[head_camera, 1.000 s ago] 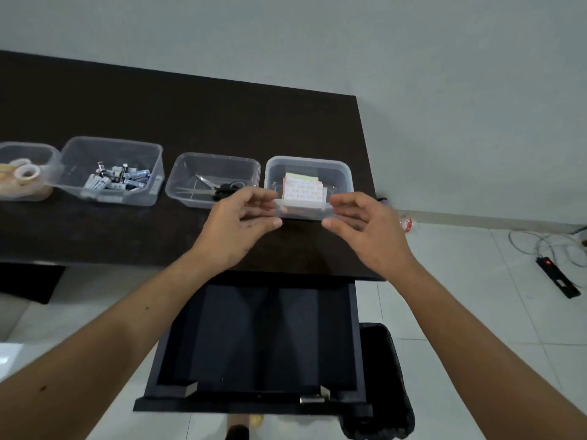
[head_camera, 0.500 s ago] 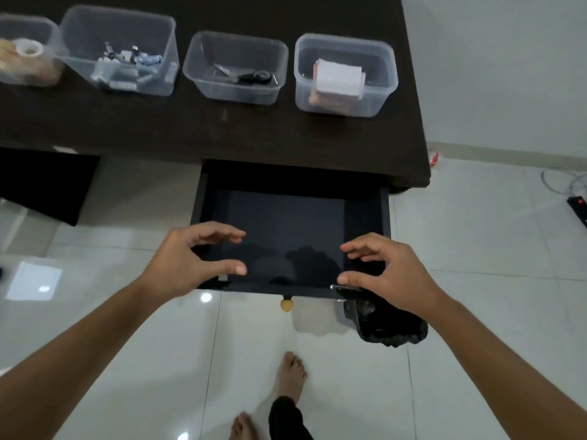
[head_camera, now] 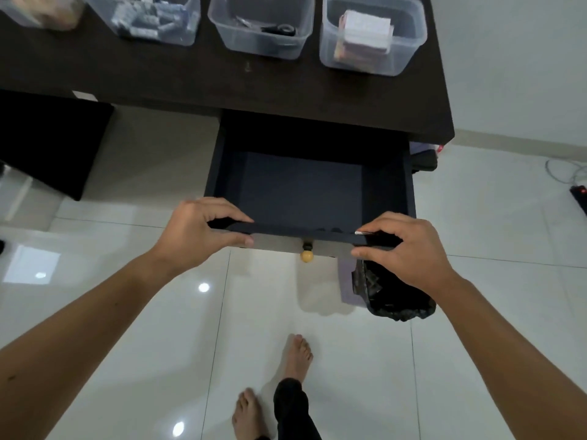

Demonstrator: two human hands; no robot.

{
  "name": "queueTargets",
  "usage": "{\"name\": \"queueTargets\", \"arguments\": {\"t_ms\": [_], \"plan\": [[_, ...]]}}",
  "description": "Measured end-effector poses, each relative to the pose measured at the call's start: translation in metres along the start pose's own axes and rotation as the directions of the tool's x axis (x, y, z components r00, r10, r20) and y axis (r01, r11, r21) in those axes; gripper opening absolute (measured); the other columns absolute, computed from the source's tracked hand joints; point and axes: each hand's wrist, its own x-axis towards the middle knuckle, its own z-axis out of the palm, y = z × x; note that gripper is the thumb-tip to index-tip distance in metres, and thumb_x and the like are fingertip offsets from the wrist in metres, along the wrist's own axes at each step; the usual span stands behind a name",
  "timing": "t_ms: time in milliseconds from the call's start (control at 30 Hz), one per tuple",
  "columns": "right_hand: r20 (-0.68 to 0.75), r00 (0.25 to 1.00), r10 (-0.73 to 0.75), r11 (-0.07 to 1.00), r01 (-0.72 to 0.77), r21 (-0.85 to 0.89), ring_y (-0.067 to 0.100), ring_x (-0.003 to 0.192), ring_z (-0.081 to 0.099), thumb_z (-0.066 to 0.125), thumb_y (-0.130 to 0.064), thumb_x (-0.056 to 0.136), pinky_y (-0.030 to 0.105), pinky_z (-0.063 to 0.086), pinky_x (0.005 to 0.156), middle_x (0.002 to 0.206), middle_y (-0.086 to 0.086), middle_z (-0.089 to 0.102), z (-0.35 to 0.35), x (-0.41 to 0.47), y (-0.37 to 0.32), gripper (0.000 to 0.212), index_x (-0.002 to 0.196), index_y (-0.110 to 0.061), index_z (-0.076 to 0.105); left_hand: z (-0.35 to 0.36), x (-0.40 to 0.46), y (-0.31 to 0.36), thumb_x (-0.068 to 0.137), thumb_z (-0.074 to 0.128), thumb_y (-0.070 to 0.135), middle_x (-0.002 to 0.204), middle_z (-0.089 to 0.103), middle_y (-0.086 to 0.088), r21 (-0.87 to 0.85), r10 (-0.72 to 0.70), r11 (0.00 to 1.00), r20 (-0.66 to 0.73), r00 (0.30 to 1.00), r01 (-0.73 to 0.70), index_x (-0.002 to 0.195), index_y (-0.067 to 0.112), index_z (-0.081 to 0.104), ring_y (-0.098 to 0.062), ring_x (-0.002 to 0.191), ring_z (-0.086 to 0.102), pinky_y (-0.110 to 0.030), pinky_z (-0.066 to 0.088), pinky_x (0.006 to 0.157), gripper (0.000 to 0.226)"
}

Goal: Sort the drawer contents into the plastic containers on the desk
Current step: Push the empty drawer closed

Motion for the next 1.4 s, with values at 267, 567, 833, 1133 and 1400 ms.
{"name": "queueTargets", "arguments": {"t_ms": [267,567,833,1133,1400], "plan": [[-0.245,0.968,-0.047,0.997,0.029,-0.077,0.009,0.111,0.052,0.089,-0.043,0.077,0.04,0.053,0.098,0.114,-0.012,0.064,0.006,0.043,0.013,0.044,0.114,-0.023,0.078,0.005,0.053,0.0,0.065,0.098,0.033,0.119,0.07,0.01,0.087,0.052,0.995,-0.096,0.994,-0.043,0.109,0.024,0.078,-0.006,0.121,0.061,-0.03,0.049,0.108,0.049],[-0.268,0.963,-0.014,0.924,-0.09,-0.372,0.023,0.163,-0.004,0.07,-0.095,0.053,0.052,0.001,0.132,0.177,0.004,0.001,-0.022,0.119,0.036,0.151,0.167,-0.014,0.011,-0.029,0.137,-0.018,0.057,0.063,0.093,0.173,0.022,-0.007,0.562,0.327,0.788,-0.038,0.944,-0.25,0.162,0.009,0.03,-0.026,0.163,0.008,-0.054,0.001,0.132,0.139],[-0.412,0.906,-0.099,0.933,-0.06,-0.355,0.018,0.157,0.031,0.07,-0.095,0.058,0.048,0.023,0.128,0.165,-0.004,0.041,-0.011,0.146,0.064,0.124,0.154,-0.02,0.046,-0.009,0.159,-0.038,0.07,0.076,0.08,0.151,0.058,-0.005,0.614,0.496,0.746,-0.255,0.83,-0.257,0.14,0.009,0.06,-0.022,0.147,0.048,-0.05,0.031,0.123,0.101],[-0.683,0.683,-0.257,0.91,-0.066,-0.409,0.024,0.137,0.058,0.075,-0.087,0.066,0.052,0.044,0.11,0.142,0.001,0.066,0.013,0.165,0.072,0.098,0.129,-0.012,0.07,0.012,0.177,-0.047,0.074,0.082,0.072,0.128,0.073,-0.004,0.682,0.608,0.709,-0.459,0.648,-0.182,0.115,0.007,0.072,-0.019,0.13,0.065,-0.045,0.041,0.11,0.078],[-0.731,0.629,-0.263,0.892,-0.13,-0.432,0.025,0.129,0.064,0.073,-0.088,0.067,0.046,0.045,0.099,0.133,0.001,0.071,0.018,0.177,0.073,0.091,0.118,-0.014,0.072,0.018,0.187,-0.047,0.077,0.081,0.072,0.116,0.076,-0.002,0.704,0.629,0.698,-0.516,0.582,-0.129,0.102,0.007,0.072,-0.019,0.12,0.07,-0.04,0.041,0.099,0.07]]}}
